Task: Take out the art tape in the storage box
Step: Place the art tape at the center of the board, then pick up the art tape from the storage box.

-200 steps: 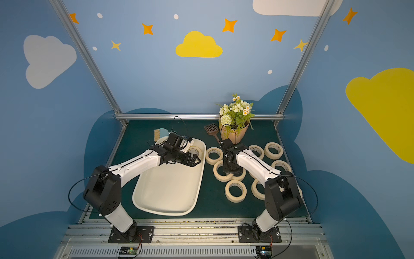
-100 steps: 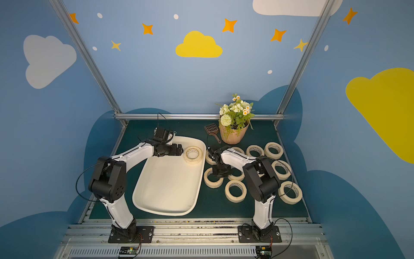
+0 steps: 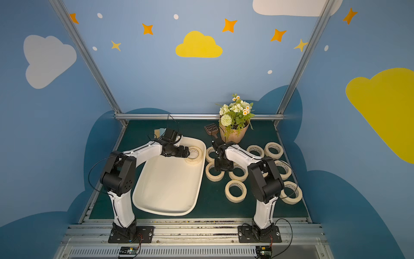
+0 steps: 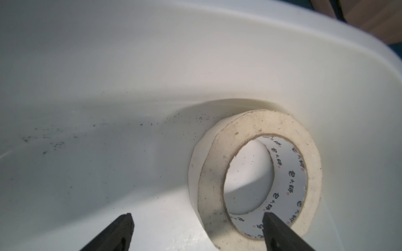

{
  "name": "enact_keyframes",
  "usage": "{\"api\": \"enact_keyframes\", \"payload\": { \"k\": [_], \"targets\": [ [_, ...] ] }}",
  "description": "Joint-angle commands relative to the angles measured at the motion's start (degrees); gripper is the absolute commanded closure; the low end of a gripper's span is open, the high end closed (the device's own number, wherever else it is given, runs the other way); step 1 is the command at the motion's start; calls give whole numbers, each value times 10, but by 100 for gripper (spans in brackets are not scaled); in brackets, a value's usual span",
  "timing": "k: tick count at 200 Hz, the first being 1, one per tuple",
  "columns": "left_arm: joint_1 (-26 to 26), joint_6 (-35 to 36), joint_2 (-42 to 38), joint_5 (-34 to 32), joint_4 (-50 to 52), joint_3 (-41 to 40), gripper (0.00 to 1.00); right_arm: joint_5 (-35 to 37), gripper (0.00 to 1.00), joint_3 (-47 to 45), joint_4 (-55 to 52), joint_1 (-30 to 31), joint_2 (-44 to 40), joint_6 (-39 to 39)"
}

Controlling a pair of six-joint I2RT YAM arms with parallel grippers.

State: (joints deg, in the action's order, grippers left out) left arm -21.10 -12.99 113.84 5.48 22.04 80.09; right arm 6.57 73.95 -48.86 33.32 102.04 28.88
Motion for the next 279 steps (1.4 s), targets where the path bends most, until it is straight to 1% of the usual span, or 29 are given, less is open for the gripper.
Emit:
{"api": "enact_keyframes", "payload": {
  "k": [1,15,24,44,52,70,79,99,120,154,180,207,227,259,279],
  "targets": [
    [-5,17,26,-17,31,20,11,23,38,-21,-48,28,-88,5],
    [-8,17,36,-15,31,26,21,34,39,-39,-65,53,-126,19],
    [-10,16,43,-15,32,30,29,37,39,-52,-72,69,-148,32],
    [-16,13,47,-18,32,35,57,39,40,-80,-81,100,-186,62],
    [-19,13,45,-21,36,36,66,43,40,-86,-85,111,-196,73],
    [-22,16,23,-50,71,39,80,52,40,-84,-98,133,-210,88],
    [-25,19,-7,-74,98,33,84,56,41,-74,-106,143,-213,91],
    [-37,23,-107,-131,129,-10,87,55,41,-37,-126,163,-212,91],
    [-55,20,-200,-137,145,-52,88,42,41,-3,-107,175,-209,86],
    [-112,-3,-282,-160,164,-98,88,18,41,48,-62,175,-182,82],
    [-152,-25,-313,-170,158,-118,88,-2,41,84,-37,175,-154,77],
    [-179,-36,-318,-179,158,-122,89,-15,41,106,-20,174,-133,79],
    [-192,-44,-329,-181,159,-124,89,-13,42,110,-14,171,-118,81],
    [-203,-48,-346,-183,147,-124,89,-31,42,120,-7,169,-92,79],
    [-209,-49,-350,-171,138,-125,89,-34,44,123,0,166,-77,82]
  ]
}}
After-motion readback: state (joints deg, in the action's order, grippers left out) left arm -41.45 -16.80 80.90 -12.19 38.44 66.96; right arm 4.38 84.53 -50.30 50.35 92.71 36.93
